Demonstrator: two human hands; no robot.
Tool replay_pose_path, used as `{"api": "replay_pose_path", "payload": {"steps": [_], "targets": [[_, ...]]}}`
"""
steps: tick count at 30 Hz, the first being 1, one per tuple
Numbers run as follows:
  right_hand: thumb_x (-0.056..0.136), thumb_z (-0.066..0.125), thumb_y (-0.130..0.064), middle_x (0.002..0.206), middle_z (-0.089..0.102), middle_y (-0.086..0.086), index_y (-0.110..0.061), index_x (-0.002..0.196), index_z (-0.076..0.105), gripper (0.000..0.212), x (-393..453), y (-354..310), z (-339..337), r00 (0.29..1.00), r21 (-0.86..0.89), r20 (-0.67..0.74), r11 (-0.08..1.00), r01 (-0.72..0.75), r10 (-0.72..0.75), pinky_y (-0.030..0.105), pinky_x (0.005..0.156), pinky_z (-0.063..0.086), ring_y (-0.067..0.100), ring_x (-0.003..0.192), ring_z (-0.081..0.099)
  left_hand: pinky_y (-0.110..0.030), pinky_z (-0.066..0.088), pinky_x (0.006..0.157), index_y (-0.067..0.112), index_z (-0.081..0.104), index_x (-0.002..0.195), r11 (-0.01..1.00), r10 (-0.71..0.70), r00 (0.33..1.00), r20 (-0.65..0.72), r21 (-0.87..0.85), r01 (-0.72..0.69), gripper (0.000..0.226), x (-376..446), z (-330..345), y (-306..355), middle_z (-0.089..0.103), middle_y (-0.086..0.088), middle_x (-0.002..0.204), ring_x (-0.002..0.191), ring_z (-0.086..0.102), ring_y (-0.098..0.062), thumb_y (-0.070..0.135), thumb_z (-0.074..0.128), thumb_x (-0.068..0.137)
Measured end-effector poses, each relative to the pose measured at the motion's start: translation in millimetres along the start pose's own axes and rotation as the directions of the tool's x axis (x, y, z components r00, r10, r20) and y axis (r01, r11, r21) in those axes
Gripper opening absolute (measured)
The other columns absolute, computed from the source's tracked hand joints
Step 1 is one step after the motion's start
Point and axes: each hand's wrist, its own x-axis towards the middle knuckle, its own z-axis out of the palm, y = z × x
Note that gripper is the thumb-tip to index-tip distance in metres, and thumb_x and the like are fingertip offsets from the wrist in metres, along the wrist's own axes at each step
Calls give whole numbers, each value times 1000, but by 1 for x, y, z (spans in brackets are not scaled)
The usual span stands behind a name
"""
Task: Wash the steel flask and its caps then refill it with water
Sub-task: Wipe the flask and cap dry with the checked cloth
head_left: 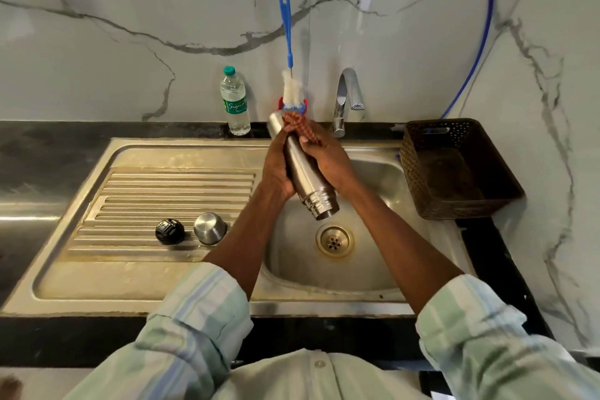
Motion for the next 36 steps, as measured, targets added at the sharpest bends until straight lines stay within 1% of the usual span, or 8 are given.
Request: {"api": "replay_pose_path", "payload": {"steps": [5,10,14,16,18,23,31,36], "targets": [[90,65,-13,157,32,-2,-28,140,52,54,-53,43,12,983,-292,105,940,177,-152,41,116,27,23,142,27,-40,59,70,7,53,128,993,115,901,-419,67,-95,98,14,-22,19,68,-16,107,89,69,-29,56,89,51],[89,54,-33,154,37,6,-26,142,49,53,-66,73,20,891,-705,93,602,374,-444,49,113,24,36,142,25,-36,54,66,13,41,133,994,98,841,-532,86,-61,76,16,-30,15,62,-15,109,88,66,-29,48,78,76],[96,55,-20,131,62,6,-24,122,65,28,-45,50,15,993,144,-115,989,-13,30,39,94,51,24,114,61,-41,59,72,10,51,127,991,103,867,-487,-23,-131,70,15,-30,18,67,-15,105,87,69,-29,39,83,71],[99,48,-24,122,64,22,-11,125,60,31,-42,39,6,887,690,209,581,-432,411,40,69,59,37,96,67,-40,58,71,9,56,124,980,118,901,-417,-97,-173,63,11,-27,17,69,-14,96,82,69,-29,41,78,74],[98,42,-19,127,58,30,-1,133,53,41,-46,37,3,816,806,366,286,-518,447,42,67,61,42,94,66,-39,58,67,6,56,127,960,159,928,-337,-168,-226,59,4,-19,15,68,-13,87,76,69,-28,41,69,81],[100,49,-28,124,62,24,-3,132,53,40,-41,17,-4,910,856,271,354,-376,312,54,89,52,41,103,65,-41,58,72,1,50,135,921,261,937,-233,-230,-314,77,1,-10,21,68,-16,93,81,70,-30,42,73,73],[77,81,-13,115,65,0,-20,116,69,42,-45,5,-4,987,71,-134,992,102,-92,34,89,55,8,100,63,-46,59,79,4,48,137,971,141,954,-266,-150,-185,78,1,-11,15,68,-19,105,92,70,-33,48,73,78],[83,75,-30,152,41,4,-30,134,58,54,-42,38,-10,917,-682,221,619,389,-332,41,112,31,27,139,32,-41,56,66,3,50,113,965,-178,947,-268,138,221,56,-5,-8,22,66,-16,92,78,67,-28,38,79,81]]}}
